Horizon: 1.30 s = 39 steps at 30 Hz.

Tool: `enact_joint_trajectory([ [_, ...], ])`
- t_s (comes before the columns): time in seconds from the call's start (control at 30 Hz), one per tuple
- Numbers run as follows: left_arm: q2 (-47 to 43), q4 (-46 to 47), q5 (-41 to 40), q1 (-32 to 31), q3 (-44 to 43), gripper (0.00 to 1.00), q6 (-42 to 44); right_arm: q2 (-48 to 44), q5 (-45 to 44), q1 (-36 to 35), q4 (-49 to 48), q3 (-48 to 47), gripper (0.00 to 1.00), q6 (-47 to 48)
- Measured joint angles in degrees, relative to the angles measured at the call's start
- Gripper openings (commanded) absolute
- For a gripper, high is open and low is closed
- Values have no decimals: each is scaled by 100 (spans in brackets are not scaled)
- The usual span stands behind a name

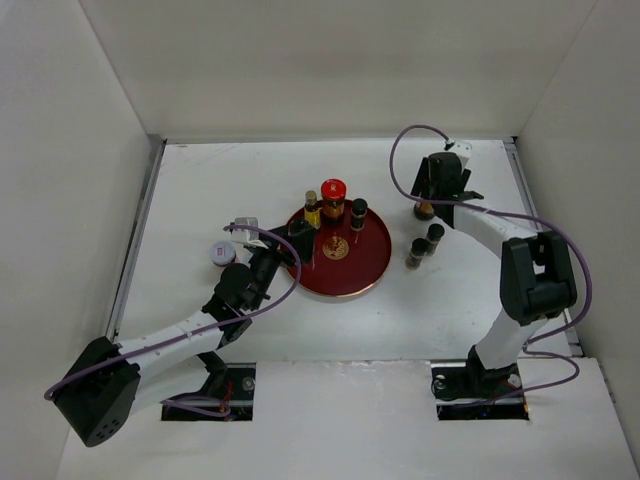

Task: Organize the condiment bottles

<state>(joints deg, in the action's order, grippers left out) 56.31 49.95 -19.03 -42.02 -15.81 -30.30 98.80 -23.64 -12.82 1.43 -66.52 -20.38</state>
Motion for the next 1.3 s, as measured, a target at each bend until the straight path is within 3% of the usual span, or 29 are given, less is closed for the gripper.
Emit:
enact_joint_trajectory([
  [0.3, -116, 0, -2, 4, 2, 90, 0, -1600, -111, -400, 20, 317, 48, 227],
  [0.6, -256, -26, -79, 52, 4, 89, -2, -2940, -286, -2173, -188, 632, 48, 415],
  [0.83, -424, -103, -243, 125, 13, 89, -4, -2179, -68, -3394, -214, 662, 48, 400],
  [1.1, -629, -151, -332, 181, 98, 90, -11, -704, 146, -3517, -629, 658, 48, 389],
  [1.3, -640, -181, -345, 188, 101, 90, -13, -136, -63, -3517, -1132, 551, 48, 542],
])
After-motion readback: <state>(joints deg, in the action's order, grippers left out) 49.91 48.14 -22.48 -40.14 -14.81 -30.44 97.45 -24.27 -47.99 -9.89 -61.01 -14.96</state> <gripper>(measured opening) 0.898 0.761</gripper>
